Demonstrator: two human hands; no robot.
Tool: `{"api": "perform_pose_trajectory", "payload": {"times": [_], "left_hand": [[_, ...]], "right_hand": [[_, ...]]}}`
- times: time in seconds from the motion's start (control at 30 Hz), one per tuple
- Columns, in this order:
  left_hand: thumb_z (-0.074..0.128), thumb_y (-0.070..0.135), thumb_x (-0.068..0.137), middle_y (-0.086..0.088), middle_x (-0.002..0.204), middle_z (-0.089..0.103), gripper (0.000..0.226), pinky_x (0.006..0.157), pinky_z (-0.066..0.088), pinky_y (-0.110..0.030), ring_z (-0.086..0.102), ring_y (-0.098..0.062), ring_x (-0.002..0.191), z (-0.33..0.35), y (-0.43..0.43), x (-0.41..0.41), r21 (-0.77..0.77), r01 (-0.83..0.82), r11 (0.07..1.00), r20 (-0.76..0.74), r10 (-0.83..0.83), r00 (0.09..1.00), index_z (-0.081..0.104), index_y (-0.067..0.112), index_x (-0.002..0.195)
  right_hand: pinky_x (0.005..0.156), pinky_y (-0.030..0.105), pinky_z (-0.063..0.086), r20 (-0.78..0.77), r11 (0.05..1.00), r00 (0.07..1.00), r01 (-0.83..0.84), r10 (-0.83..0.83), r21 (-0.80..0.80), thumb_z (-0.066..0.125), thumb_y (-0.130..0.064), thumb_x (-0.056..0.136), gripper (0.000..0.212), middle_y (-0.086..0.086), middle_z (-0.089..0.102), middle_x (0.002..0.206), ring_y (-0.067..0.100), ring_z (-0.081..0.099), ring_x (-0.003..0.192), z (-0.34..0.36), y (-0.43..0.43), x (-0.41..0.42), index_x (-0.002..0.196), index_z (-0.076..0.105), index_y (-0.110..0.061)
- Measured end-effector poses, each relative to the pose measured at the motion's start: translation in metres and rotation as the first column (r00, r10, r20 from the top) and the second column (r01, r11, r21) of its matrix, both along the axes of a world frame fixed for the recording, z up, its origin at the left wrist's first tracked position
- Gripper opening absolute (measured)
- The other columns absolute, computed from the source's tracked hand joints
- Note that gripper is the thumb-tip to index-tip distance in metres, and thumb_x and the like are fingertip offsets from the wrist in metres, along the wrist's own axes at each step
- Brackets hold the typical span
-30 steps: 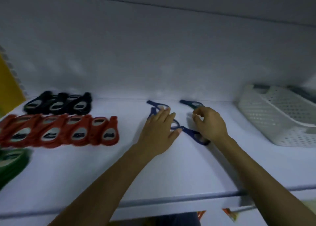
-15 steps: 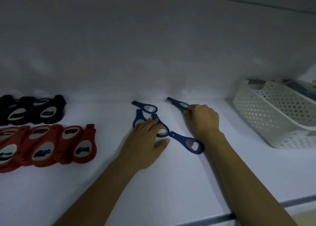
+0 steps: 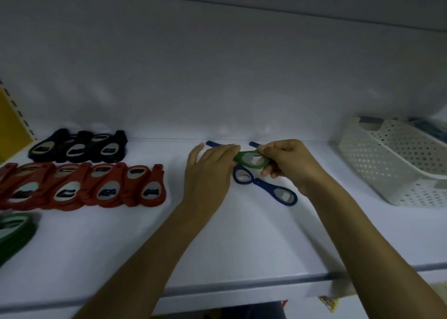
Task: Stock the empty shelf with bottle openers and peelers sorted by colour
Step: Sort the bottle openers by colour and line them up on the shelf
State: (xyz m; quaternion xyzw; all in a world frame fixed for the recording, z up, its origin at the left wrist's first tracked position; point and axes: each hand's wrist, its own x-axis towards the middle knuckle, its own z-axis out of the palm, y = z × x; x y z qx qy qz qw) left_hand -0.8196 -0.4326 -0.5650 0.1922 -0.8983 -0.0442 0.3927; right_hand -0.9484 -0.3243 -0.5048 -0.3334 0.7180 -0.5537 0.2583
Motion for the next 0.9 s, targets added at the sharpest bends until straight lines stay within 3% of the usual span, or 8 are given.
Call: {"api": "perform_pose_trajectory", "payload": {"times": [0.07, 0.1, 0.23, 0.37, 0.5, 0.57, 0.7, 0.9], "left_hand": [[0.066, 0.006, 0.081, -0.009, 0.076, 0.072, 0.016, 0.067, 0.051, -0.032, 0.065, -0.028, 0.061, 0.013, 0.0, 0.016, -0.034, 0.033, 0.999, -0.098, -0.036, 0.995, 0.071, 0.006, 0.096], [0.063, 0.008, 0.083, -0.008, 0.065, 0.068, 0.01, 0.058, 0.05, -0.029, 0.061, -0.028, 0.051, 0.02, 0.0, 0.026, -0.003, 0.055, 0.998, -0.129, -0.055, 0.99, 0.07, 0.005, 0.089], [0.044, 0.028, 0.098, 0.01, 0.061, 0.062, 0.028, 0.053, 0.05, -0.03, 0.058, -0.01, 0.05, 0.032, -0.003, 0.083, 0.328, 0.081, 0.941, -0.183, -0.021, 0.983, 0.064, 0.019, 0.082], [0.049, 0.026, 0.095, 0.012, 0.061, 0.064, 0.02, 0.048, 0.049, -0.022, 0.058, -0.006, 0.047, 0.034, -0.003, 0.151, 0.479, 0.057, 0.876, -0.242, 0.069, 0.968, 0.057, 0.026, 0.077], [0.054, 0.036, 0.09, 0.013, 0.069, 0.07, 0.01, 0.046, 0.049, -0.031, 0.056, -0.01, 0.042, 0.026, 0.009, 0.214, 0.581, -0.046, 0.812, -0.286, 0.257, 0.923, 0.045, 0.033, 0.091], [0.056, 0.047, 0.084, 0.011, 0.068, 0.067, 0.017, 0.048, 0.049, -0.035, 0.055, -0.006, 0.044, 0.019, 0.014, 0.244, 0.502, -0.192, 0.843, -0.249, 0.354, 0.902, 0.046, 0.038, 0.094], [0.067, 0.047, 0.08, 0.009, 0.085, 0.067, 0.036, 0.055, 0.043, -0.015, 0.053, -0.003, 0.054, 0.009, 0.014, 0.297, 0.183, -0.49, 0.852, -0.129, 0.515, 0.847, 0.067, 0.022, 0.106], [0.07, 0.037, 0.081, -0.006, 0.08, 0.069, 0.027, 0.057, 0.048, -0.032, 0.062, -0.028, 0.072, -0.004, -0.004, 0.328, -0.1, -0.621, 0.778, -0.057, 0.618, 0.784, 0.074, 0.012, 0.092]], "right_hand": [[0.046, 0.021, 0.046, 0.089, 0.998, 0.995, -0.047, 0.05, -0.038, 0.05, -0.026, 0.098, 0.031, 0.01, 0.066, 0.063, 0.015, 0.059, 0.048, 0.007, 0.001, 0.01, 0.084, 0.069, -0.005], [0.048, 0.021, 0.046, 0.094, 0.996, 0.993, -0.069, 0.074, -0.057, 0.048, -0.029, 0.099, 0.034, 0.008, 0.067, 0.064, 0.015, 0.059, 0.051, 0.01, 0.0, 0.016, 0.087, 0.068, -0.005], [0.053, 0.023, 0.045, 0.058, 0.961, 0.971, -0.219, 0.232, -0.171, 0.048, -0.031, 0.098, 0.031, 0.003, 0.069, 0.072, 0.013, 0.059, 0.059, 0.017, -0.024, 0.056, 0.085, 0.07, -0.013], [0.053, 0.021, 0.046, -0.034, 0.894, 0.915, -0.399, 0.401, -0.201, 0.056, -0.021, 0.094, 0.018, 0.0, 0.069, 0.074, 0.01, 0.063, 0.064, 0.016, -0.055, 0.11, 0.089, 0.071, -0.012], [0.049, 0.017, 0.049, 0.006, 0.869, 0.877, -0.475, 0.481, -0.137, 0.063, -0.012, 0.089, 0.01, 0.002, 0.068, 0.064, 0.007, 0.061, 0.052, 0.001, -0.083, 0.172, 0.089, 0.071, -0.006], [0.047, 0.017, 0.048, 0.052, 0.862, 0.864, -0.494, 0.501, -0.114, 0.064, -0.009, 0.089, 0.007, 0.002, 0.069, 0.063, 0.008, 0.061, 0.05, -0.005, -0.094, 0.203, 0.09, 0.071, -0.007], [0.044, 0.016, 0.047, 0.107, 0.853, 0.846, -0.517, 0.522, -0.07, 0.065, -0.006, 0.087, 0.007, 0.007, 0.067, 0.066, 0.006, 0.062, 0.048, -0.011, -0.113, 0.248, 0.091, 0.069, -0.002], [0.038, 0.016, 0.043, -0.055, 0.851, 0.853, -0.508, 0.518, 0.133, 0.065, -0.008, 0.087, 0.008, 0.004, 0.066, 0.059, 0.006, 0.058, 0.041, -0.02, -0.143, 0.283, 0.081, 0.069, -0.002]]}}
